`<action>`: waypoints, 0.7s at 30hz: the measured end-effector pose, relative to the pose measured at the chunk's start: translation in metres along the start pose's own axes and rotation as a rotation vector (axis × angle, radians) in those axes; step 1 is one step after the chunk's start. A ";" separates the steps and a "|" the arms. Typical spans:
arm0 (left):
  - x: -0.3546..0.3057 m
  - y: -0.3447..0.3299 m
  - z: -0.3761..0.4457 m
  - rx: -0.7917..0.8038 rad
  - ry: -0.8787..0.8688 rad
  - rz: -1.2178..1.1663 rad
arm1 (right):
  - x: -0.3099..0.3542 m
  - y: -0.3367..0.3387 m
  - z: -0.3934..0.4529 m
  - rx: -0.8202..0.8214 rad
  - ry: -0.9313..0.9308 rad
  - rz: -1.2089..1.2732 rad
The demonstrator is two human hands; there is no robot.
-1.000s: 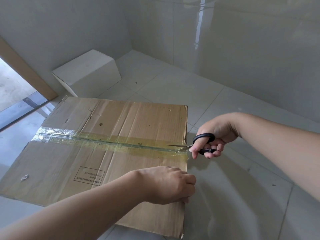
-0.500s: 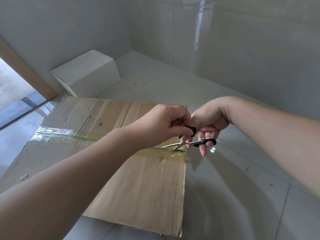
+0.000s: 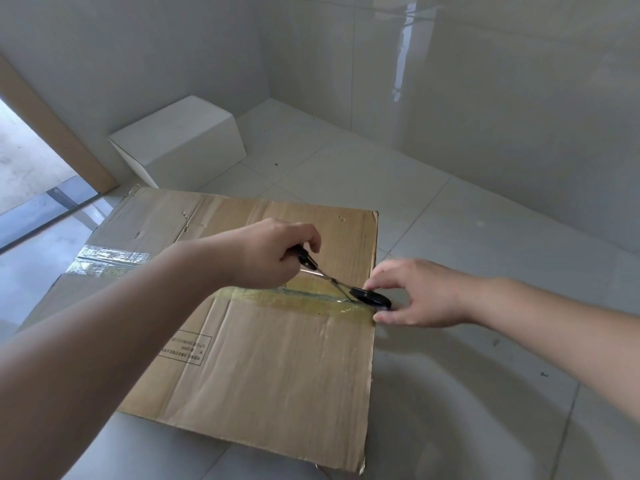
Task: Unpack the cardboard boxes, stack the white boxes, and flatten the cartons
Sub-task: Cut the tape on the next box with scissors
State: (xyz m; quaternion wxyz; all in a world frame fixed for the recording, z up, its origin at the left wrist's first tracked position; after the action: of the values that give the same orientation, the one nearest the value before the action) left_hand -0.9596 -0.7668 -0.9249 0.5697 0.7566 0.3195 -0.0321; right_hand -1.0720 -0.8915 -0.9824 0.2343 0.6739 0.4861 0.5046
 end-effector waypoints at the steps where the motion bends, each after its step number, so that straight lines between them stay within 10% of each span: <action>1: 0.002 -0.003 0.001 0.011 -0.007 0.036 | 0.000 -0.001 -0.001 -0.034 0.015 -0.034; 21: 0.075 -0.005 -0.017 -0.014 0.223 -0.049 | -0.007 -0.038 0.034 0.014 -0.096 -0.095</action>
State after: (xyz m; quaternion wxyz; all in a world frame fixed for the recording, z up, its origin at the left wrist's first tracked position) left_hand -0.9075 -0.7179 -0.9541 0.5349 0.7434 0.3995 0.0404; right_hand -1.0571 -0.8759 -1.0296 0.2763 0.6752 0.5091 0.4567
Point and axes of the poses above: each hand's wrist, its own z-axis towards the middle knuckle, its own y-axis out of the back of the hand, x = y × z, the point moved 8 cm from there along z, towards the middle knuckle, and after that the axes turned 7 degrees about x, right-handed, at the moved point
